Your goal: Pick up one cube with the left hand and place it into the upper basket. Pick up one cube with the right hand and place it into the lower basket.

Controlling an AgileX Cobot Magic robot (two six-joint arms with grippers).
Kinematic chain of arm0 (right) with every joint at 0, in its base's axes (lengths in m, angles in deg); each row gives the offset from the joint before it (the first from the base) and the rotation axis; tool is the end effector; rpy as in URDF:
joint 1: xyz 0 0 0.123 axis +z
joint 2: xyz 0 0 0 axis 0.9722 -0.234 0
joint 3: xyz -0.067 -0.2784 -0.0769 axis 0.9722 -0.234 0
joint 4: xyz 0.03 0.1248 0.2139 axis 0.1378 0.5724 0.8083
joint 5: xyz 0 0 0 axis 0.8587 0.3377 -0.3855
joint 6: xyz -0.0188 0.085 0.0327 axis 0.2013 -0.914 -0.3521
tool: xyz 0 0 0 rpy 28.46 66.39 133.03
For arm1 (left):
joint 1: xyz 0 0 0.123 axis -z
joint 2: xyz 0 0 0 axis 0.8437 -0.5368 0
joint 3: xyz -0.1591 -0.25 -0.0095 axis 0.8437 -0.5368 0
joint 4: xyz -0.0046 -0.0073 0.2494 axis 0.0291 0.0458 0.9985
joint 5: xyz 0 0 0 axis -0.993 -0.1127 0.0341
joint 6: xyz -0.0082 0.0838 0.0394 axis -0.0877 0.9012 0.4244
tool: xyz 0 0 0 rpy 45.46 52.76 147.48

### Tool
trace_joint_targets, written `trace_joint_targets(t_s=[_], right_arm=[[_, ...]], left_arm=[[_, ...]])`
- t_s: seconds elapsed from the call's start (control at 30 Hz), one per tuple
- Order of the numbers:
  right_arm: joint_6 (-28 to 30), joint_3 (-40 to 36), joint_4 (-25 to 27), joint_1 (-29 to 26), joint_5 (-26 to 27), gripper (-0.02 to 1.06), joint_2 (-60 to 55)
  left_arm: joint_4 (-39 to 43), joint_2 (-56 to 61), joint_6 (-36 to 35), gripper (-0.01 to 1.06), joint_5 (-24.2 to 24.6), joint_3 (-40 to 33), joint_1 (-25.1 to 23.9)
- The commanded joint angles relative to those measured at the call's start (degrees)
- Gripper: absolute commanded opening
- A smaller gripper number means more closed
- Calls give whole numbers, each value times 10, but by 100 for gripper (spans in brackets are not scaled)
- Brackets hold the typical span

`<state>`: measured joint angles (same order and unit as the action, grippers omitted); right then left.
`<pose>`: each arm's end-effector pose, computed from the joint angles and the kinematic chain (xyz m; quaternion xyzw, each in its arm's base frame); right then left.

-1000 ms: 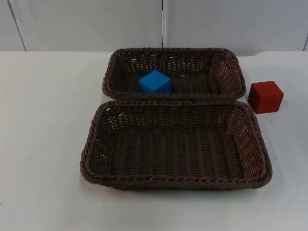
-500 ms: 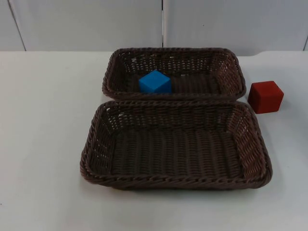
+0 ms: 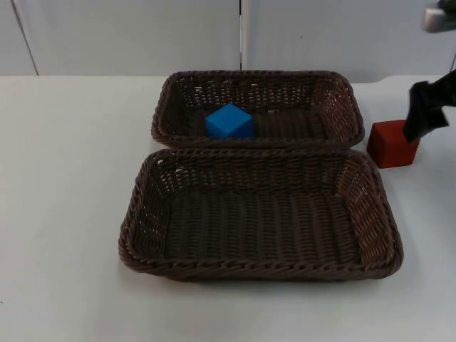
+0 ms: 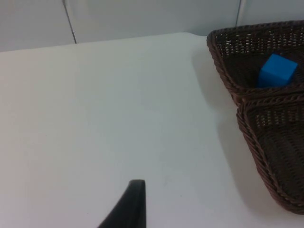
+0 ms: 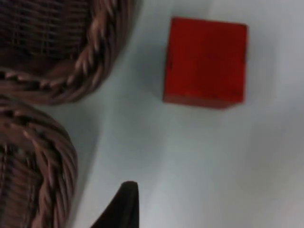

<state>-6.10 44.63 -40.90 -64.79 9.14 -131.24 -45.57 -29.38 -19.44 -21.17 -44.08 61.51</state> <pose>0.3871 0.0801 0.1912 -0.1530 0.9587 0.0109 0.2394 0.0552 -0.0109 0.2963 0.0633 0.8529 -0.0418 0.5165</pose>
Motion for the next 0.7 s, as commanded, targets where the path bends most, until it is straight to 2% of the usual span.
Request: trace_joint_targets(t_s=[0.0, 0.27, 0.4, 0.43, 0.6, 0.67], right_arm=[[7, 5, 0, 3, 40, 105, -20], [7, 5, 0, 3, 110, 105, -72], [5, 5, 0, 3, 188, 105, -103], [5, 5, 0, 3, 188, 105, -103], [5, 5, 3, 3, 269, 105, -138], [5, 5, 3, 3, 279, 105, -146]], left_arm=[[0, 2, -3, 101, -7, -2, -1], [0, 2, -3, 101, -8, -2, -1], [0, 2, -3, 101, -9, -2, -1], [0, 2, -3, 101, -9, -2, -1], [0, 2, -3, 101, -10, -2, -1], [0, 2, -3, 101, -10, -2, -1]])
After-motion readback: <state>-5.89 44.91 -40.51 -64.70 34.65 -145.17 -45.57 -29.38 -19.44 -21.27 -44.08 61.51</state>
